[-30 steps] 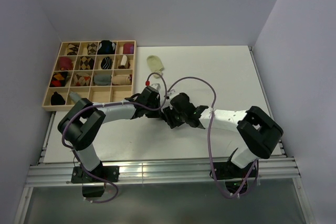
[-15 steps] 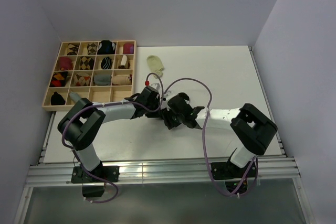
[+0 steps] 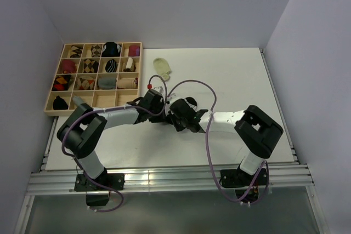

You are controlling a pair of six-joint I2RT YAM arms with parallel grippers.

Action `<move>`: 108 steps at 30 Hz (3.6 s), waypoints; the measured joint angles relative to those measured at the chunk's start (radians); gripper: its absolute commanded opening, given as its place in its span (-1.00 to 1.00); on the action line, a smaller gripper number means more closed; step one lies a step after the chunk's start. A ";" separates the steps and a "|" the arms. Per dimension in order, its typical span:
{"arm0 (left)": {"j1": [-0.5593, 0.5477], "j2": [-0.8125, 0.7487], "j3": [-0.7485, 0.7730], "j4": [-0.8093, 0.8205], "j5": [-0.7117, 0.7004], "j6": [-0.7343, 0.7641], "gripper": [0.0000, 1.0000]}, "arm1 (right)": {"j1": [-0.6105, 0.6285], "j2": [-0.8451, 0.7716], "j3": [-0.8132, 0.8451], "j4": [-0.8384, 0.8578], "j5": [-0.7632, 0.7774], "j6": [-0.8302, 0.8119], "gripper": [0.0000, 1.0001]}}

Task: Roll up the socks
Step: Roll the sock at the center of the board.

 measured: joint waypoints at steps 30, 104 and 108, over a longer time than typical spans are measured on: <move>0.040 -0.449 -0.390 0.114 -0.033 -0.326 0.37 | -0.257 0.191 -0.031 0.247 -0.850 0.572 -1.00; 0.043 -0.092 -0.071 -0.093 0.074 -0.227 -0.99 | 0.212 -0.183 -0.117 0.140 0.143 0.036 -0.08; 0.043 -0.092 -0.069 -0.108 0.074 -0.226 -0.99 | 0.251 -0.108 -0.116 0.151 0.219 -0.011 -0.07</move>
